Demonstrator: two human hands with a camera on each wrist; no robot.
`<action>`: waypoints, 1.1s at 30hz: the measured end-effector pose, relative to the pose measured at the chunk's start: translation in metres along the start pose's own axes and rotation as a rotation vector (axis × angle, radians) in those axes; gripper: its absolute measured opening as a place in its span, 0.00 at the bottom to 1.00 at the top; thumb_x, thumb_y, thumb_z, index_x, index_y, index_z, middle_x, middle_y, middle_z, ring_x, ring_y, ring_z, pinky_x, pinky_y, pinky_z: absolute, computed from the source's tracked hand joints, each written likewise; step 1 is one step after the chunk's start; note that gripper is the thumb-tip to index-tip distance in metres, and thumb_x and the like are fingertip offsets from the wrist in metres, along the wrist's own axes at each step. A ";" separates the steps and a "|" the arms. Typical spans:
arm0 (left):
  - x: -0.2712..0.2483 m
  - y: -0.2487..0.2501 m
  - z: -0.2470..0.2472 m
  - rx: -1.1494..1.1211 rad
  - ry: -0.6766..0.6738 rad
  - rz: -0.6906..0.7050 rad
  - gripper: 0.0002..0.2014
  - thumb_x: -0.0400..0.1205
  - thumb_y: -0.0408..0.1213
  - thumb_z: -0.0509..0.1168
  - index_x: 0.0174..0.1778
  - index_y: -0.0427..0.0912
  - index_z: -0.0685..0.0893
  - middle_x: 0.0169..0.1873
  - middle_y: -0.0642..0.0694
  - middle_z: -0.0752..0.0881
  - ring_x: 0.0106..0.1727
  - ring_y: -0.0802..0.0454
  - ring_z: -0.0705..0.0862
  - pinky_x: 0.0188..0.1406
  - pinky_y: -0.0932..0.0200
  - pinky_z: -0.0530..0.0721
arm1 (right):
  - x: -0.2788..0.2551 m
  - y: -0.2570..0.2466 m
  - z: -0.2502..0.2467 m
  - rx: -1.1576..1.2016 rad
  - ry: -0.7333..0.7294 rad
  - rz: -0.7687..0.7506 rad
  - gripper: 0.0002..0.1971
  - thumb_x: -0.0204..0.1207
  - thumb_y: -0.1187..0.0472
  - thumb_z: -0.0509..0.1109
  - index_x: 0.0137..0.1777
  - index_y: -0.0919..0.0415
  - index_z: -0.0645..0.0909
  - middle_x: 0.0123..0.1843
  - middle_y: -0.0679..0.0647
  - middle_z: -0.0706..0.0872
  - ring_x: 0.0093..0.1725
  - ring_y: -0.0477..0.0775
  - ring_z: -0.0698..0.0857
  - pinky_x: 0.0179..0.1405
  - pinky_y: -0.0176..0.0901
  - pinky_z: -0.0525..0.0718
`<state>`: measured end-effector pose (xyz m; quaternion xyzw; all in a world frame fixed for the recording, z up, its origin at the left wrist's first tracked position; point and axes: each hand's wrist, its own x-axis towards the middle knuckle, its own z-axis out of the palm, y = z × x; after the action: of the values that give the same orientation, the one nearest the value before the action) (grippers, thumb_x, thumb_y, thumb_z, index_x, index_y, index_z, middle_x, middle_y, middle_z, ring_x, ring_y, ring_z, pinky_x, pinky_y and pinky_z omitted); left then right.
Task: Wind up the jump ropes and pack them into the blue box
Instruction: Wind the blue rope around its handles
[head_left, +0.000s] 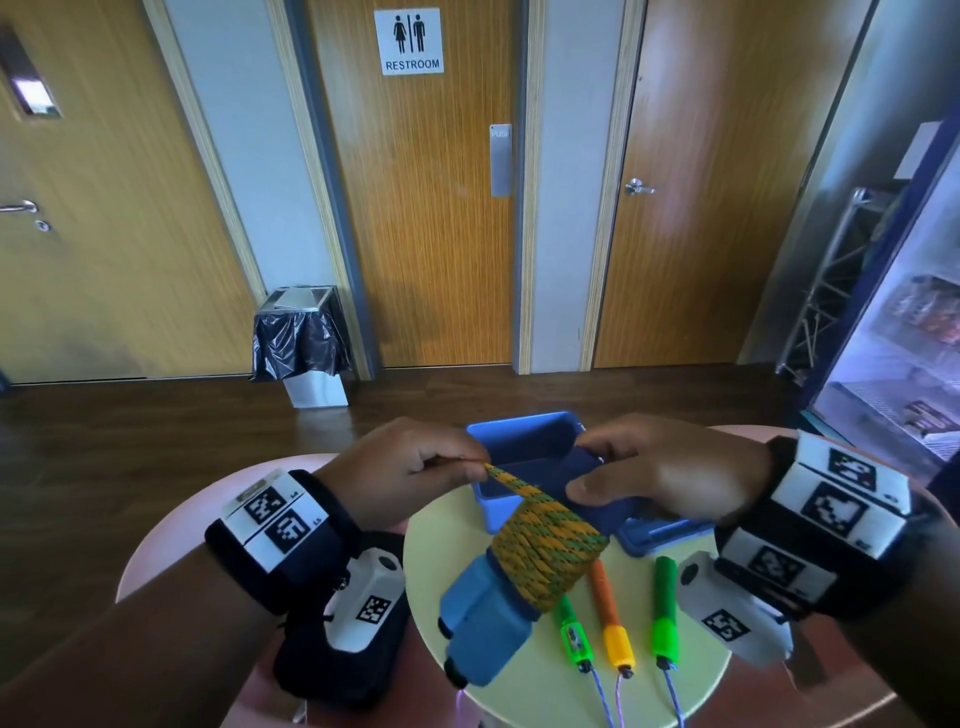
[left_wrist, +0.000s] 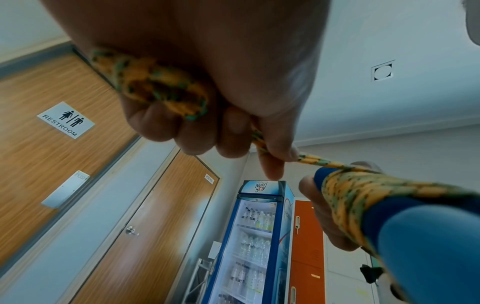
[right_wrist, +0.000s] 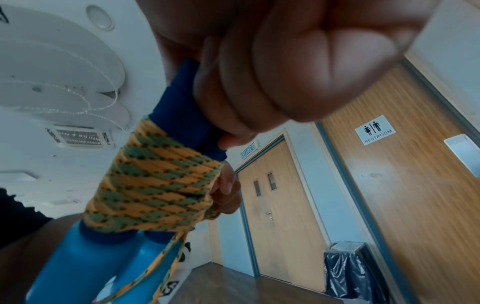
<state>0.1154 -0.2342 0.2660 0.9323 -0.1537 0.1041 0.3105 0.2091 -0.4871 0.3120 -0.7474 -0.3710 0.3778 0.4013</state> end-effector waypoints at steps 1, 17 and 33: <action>0.001 0.001 0.001 -0.015 0.000 0.006 0.06 0.84 0.41 0.67 0.47 0.51 0.89 0.39 0.67 0.87 0.43 0.65 0.86 0.42 0.69 0.78 | -0.001 -0.001 0.001 0.034 -0.016 0.012 0.29 0.63 0.52 0.77 0.51 0.79 0.78 0.37 0.64 0.79 0.32 0.57 0.76 0.30 0.44 0.73; 0.001 0.002 0.010 -0.204 0.052 0.025 0.14 0.82 0.48 0.63 0.46 0.44 0.89 0.40 0.56 0.88 0.43 0.59 0.86 0.45 0.66 0.79 | -0.002 0.002 0.015 0.317 -0.085 -0.064 0.28 0.53 0.38 0.84 0.44 0.59 0.86 0.43 0.73 0.75 0.42 0.73 0.70 0.33 0.65 0.60; 0.005 0.065 0.104 -1.375 0.622 -0.385 0.19 0.68 0.40 0.70 0.36 0.28 0.70 0.24 0.34 0.64 0.18 0.56 0.59 0.17 0.66 0.59 | 0.017 0.010 0.063 0.839 0.310 -0.298 0.22 0.72 0.53 0.68 0.56 0.72 0.73 0.25 0.58 0.71 0.22 0.51 0.63 0.25 0.46 0.53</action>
<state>0.1073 -0.3479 0.2213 0.4688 0.0748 0.1865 0.8602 0.1649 -0.4566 0.2740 -0.5069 -0.2249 0.3173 0.7693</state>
